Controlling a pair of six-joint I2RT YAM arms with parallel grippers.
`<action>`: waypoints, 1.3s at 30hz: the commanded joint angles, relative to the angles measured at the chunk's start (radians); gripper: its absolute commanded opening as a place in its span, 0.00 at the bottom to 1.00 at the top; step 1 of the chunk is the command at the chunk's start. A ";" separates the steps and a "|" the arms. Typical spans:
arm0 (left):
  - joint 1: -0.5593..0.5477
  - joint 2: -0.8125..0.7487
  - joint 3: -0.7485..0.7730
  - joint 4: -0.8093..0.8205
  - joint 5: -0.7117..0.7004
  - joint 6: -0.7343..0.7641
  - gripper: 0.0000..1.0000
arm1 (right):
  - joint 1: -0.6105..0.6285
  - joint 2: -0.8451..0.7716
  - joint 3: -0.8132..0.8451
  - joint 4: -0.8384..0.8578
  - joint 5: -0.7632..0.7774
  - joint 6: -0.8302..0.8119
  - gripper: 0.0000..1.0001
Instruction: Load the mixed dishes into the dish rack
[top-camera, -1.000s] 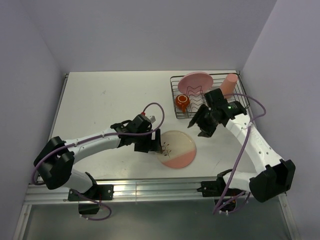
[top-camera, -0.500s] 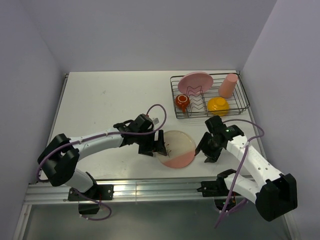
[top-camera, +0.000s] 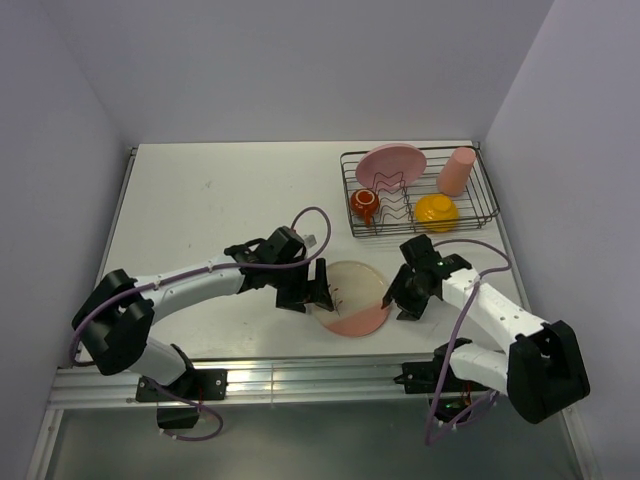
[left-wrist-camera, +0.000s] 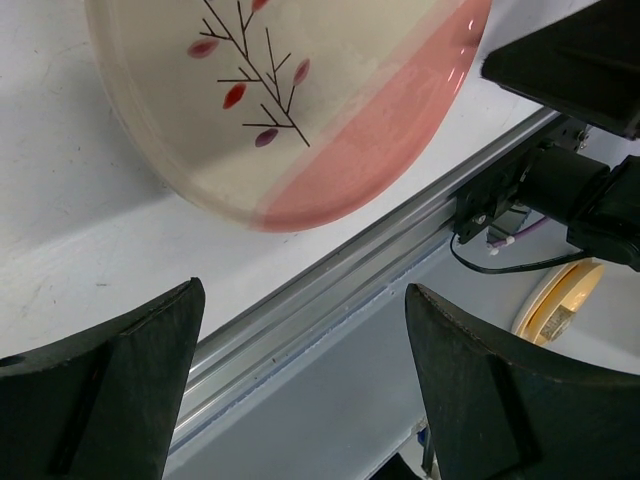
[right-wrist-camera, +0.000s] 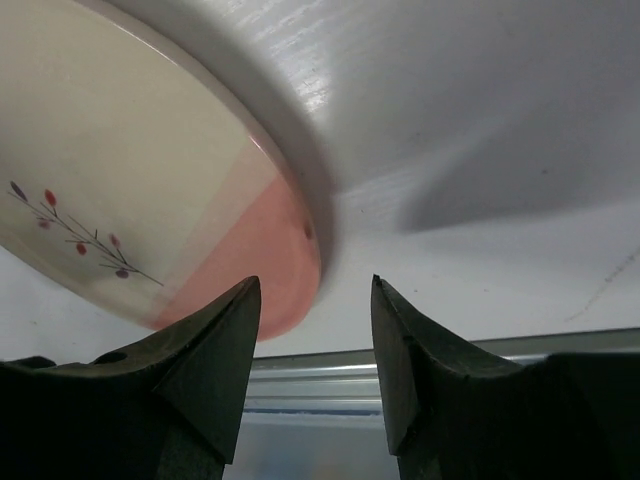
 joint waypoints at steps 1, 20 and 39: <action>0.008 -0.057 0.014 -0.012 -0.009 -0.002 0.88 | 0.025 0.034 -0.018 0.112 0.044 0.034 0.54; 0.042 -0.139 -0.055 -0.003 -0.012 -0.012 0.88 | 0.154 0.117 -0.152 0.379 0.170 0.108 0.04; 0.062 -0.267 -0.308 0.187 -0.076 -0.061 0.86 | 0.175 0.049 0.006 0.146 0.000 0.198 0.00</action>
